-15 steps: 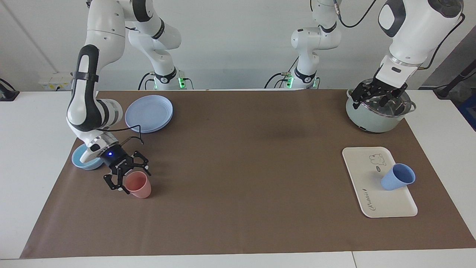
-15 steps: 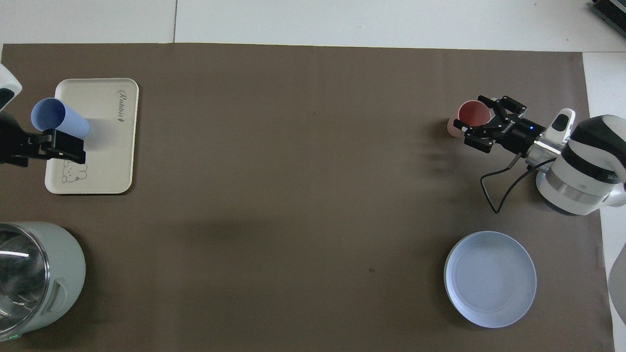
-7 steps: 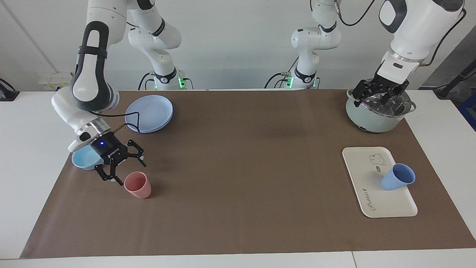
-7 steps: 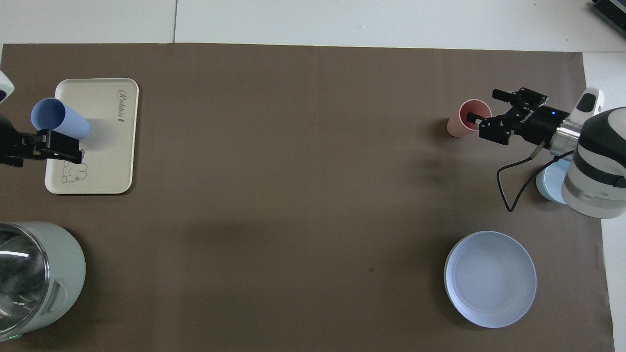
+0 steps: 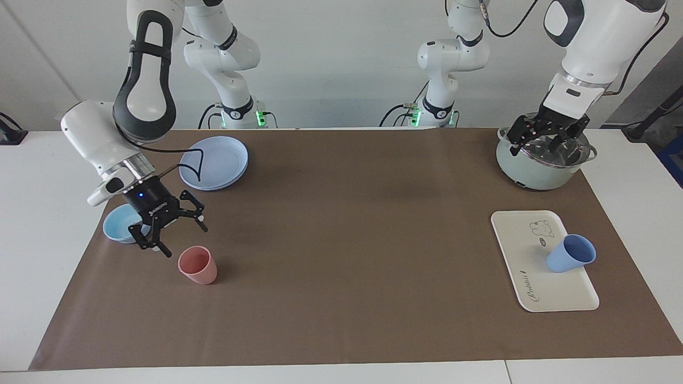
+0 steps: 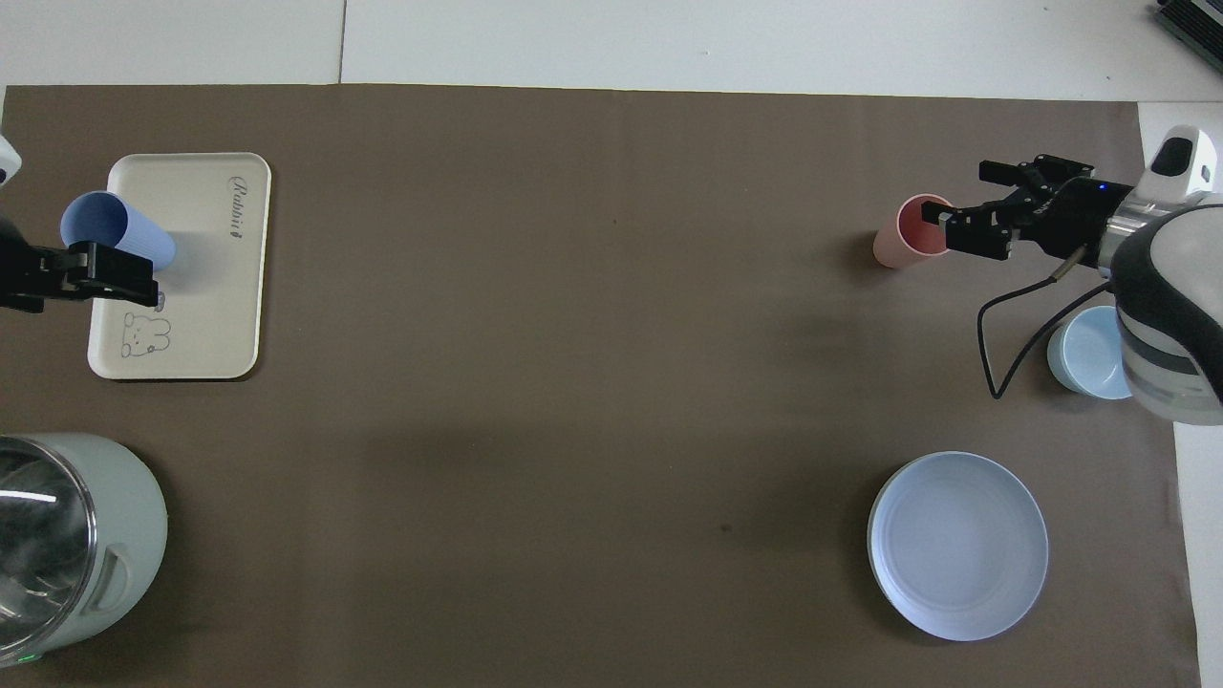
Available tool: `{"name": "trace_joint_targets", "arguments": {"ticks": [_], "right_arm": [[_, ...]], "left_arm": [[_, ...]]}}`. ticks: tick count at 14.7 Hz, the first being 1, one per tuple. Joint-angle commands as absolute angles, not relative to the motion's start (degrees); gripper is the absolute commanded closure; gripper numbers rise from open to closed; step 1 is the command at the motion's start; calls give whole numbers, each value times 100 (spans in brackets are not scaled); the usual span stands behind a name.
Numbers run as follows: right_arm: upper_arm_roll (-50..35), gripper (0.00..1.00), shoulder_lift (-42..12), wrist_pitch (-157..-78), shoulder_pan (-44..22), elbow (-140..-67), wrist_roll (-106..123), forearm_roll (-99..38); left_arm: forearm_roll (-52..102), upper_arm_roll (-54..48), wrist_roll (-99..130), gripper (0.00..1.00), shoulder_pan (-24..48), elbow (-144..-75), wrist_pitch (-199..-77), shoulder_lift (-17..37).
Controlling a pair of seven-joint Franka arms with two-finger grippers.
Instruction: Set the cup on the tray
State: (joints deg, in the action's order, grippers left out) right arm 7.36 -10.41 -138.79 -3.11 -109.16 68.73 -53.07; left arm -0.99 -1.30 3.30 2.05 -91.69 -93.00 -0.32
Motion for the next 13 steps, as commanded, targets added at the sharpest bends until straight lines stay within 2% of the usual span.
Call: {"name": "trace_joint_targets", "arguments": {"ticks": [1, 6, 9, 13], "right_arm": [[747, 0, -774, -13983, -422, -10899, 5604, -4154], [738, 0, -335, -13564, -527, -10863, 3221, -2026], [730, 0, -123, -12677, -519, -10636, 1684, -803], [729, 0, -123, -11095, -519, -9863, 292, -247]], "left_arm": [[-149, -97, 325, 0, 255, -9307, -9404, -132], [-158, -35, 360, 0, 62, -9299, -9334, -141], [-158, -35, 360, 0, 26, -9299, -9334, -141], [-158, -35, 352, 0, 35, -9299, -9334, -132]]}}
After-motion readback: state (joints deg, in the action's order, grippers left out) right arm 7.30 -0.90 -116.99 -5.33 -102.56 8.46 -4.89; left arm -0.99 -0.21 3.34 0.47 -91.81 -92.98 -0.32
